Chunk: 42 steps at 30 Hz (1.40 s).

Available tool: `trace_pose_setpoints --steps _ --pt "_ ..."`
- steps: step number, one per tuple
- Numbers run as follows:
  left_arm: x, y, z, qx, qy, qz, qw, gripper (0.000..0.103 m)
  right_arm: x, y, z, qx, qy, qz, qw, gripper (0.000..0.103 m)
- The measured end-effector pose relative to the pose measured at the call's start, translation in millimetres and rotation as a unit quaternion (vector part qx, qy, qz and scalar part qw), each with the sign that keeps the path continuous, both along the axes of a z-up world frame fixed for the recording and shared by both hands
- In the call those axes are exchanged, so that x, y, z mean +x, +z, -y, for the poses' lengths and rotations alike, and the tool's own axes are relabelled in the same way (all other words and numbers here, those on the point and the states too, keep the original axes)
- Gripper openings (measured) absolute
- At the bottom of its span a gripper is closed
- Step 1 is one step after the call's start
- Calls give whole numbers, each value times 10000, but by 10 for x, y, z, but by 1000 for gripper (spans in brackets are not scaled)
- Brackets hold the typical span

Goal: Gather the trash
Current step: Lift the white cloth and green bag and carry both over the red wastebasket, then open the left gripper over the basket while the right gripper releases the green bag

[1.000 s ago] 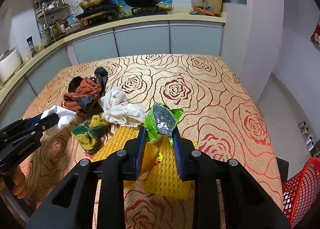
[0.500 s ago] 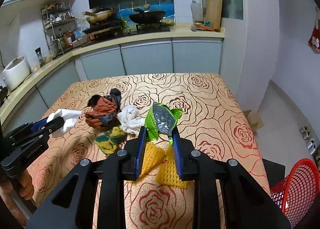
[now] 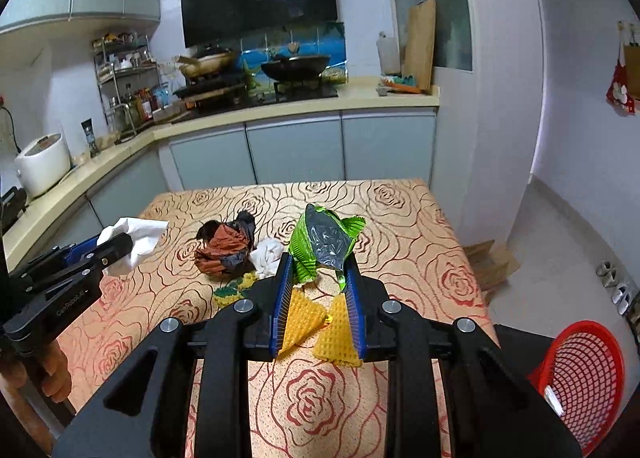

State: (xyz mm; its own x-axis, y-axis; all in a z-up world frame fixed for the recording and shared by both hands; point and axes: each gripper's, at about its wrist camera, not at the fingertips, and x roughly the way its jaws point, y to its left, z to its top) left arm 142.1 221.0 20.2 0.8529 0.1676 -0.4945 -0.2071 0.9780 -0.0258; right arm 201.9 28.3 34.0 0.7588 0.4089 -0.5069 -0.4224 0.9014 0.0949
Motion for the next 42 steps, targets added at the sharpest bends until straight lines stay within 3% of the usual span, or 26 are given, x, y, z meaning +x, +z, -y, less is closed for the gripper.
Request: trace_pose_setpoints --steps 15,24,32,42 --pt "34 162 785 66 -707 175 9973 26 -180 140 820 133 -744 190 9970 25" --pt "161 128 1481 59 -1381 134 9903 26 -256 115 1544 83 -1429 199 9895 25" --pt "286 24 2114 18 -2041 14 9790 26 -374 39 2147 38 -2025 174 9791 25" --pt "460 -208 2967 87 -2924 -264 9559 26 -488 -218 2764 -80 -2657 -82 9640 25"
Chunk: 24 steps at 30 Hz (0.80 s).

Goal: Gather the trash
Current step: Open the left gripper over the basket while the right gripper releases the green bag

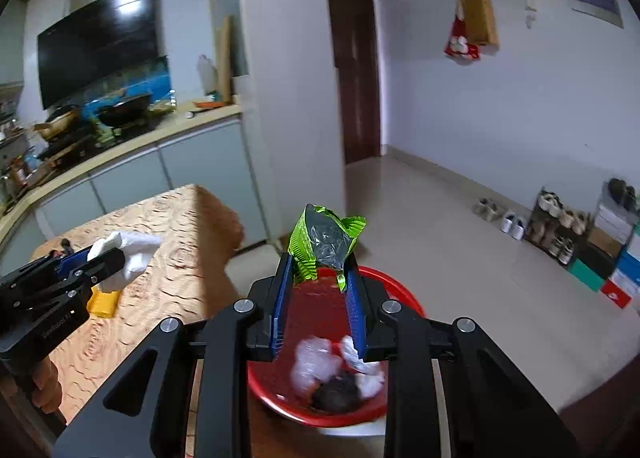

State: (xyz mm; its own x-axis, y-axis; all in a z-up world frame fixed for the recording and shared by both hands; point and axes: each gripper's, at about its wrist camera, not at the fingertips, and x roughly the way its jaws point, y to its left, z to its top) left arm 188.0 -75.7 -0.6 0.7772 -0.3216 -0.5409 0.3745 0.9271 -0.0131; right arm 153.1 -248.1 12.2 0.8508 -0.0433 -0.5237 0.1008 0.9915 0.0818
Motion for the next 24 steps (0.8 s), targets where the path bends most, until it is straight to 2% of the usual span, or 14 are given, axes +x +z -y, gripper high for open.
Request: trace_pose_setpoints --steps 10,18,24 --pt "219 -316 578 48 -668 -418 9969 26 65 -272 226 -98 -224 -324 9992 25" --pt "370 -597 843 236 -893 -733 9930 27 267 -618 314 -12 -153 -882 9960 26" --pt "422 -669 918 277 -968 -825 9915 28 418 -821 348 157 -53 -1225 9923 27"
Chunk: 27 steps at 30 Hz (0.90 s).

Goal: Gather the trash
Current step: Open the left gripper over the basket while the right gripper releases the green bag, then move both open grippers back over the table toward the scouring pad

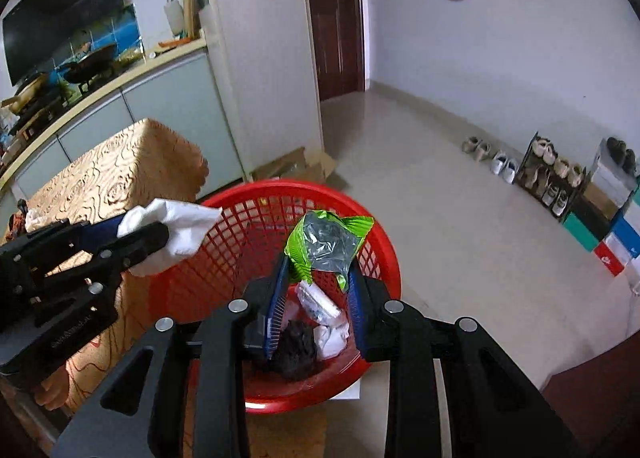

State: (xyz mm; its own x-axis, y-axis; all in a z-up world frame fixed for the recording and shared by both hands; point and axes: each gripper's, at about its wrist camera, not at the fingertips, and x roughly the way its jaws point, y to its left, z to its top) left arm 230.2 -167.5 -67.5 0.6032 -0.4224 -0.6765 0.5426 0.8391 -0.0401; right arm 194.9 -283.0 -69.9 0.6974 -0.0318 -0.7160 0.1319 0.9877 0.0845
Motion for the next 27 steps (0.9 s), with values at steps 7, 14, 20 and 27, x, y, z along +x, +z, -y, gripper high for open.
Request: trace_pose_setpoints --steps 7,14,20,27 --pt "31 19 0 -49 -58 -10 10000 41 68 -68 -16 102 118 -102 9998 36" --pt "19 66 -66 -81 13 41 10000 55 28 -35 47 195 9 -31 9998 57" --pt "-14 149 -152 -153 116 125 9997 62 -53 44 88 234 -104 97 9996 57" --pt "-76 237 -299 -235 334 231 9989 63 -171 177 84 123 -290 357 9989 57"
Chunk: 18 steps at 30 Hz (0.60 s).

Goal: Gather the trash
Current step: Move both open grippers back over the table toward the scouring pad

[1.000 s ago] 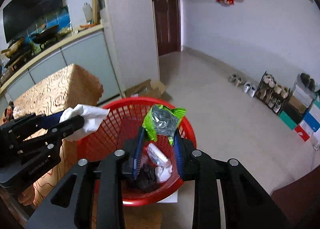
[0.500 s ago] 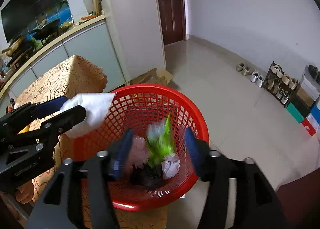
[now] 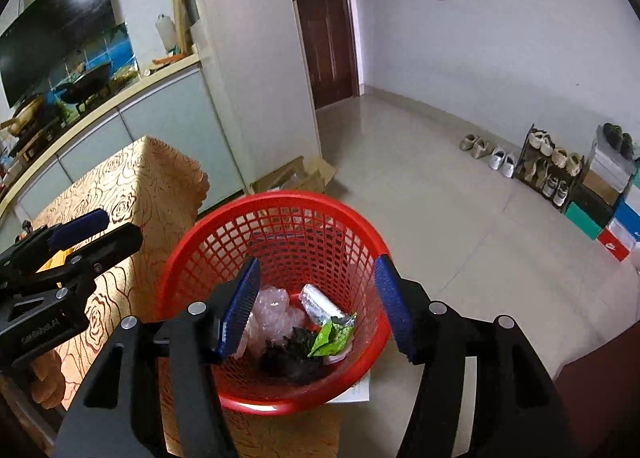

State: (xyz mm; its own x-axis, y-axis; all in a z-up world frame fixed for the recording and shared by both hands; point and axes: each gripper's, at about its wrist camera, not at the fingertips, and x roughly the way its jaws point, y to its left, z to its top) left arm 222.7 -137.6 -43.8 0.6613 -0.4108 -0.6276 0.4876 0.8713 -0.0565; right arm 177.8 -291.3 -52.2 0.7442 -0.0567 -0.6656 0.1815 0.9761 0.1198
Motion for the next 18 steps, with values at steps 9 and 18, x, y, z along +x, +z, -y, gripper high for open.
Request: trace_pose_setpoints --steps 9,18 --pt "-116 150 -366 -64 507 187 9985 63 -78 143 -239 -102 58 352 9993 57" --pt "-233 343 -1252 -148 1457 363 9886 64 45 304 -915 -150 699 503 9962 58"
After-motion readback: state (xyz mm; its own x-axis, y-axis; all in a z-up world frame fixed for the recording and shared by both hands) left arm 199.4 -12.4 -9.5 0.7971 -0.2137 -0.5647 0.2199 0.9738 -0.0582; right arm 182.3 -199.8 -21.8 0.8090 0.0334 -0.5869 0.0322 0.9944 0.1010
